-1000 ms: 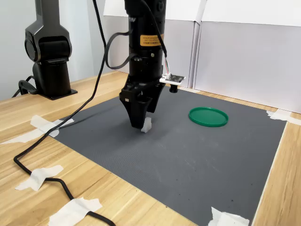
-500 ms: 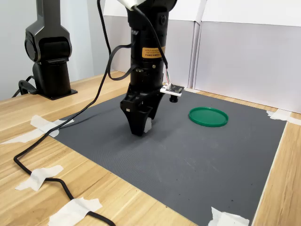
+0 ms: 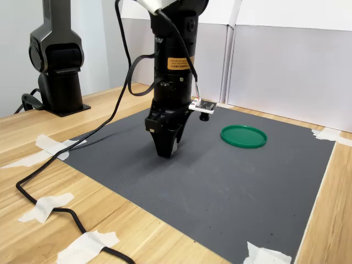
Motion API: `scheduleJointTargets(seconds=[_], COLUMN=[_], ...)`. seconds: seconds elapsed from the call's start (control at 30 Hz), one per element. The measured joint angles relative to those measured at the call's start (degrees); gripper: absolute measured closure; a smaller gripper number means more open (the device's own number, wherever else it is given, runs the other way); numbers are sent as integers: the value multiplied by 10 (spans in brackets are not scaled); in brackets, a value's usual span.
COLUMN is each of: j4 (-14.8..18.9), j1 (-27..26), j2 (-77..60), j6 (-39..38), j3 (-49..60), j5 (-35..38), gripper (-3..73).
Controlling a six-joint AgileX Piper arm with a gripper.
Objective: Grasp a white terminal and put it on the green lid.
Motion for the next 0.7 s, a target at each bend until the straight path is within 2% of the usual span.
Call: scheduleJointTargets(seconds=[0.07, 0.13, 0.33, 0.7], j4=[0, 1, 2, 14], j1=[1, 2, 18, 139], j2=[1, 1, -1, 44], j6=[0, 0, 0, 1], j3=[0, 0, -20, -156], j5=[1, 1, 10, 45], gripper=[350, 378, 378, 378])
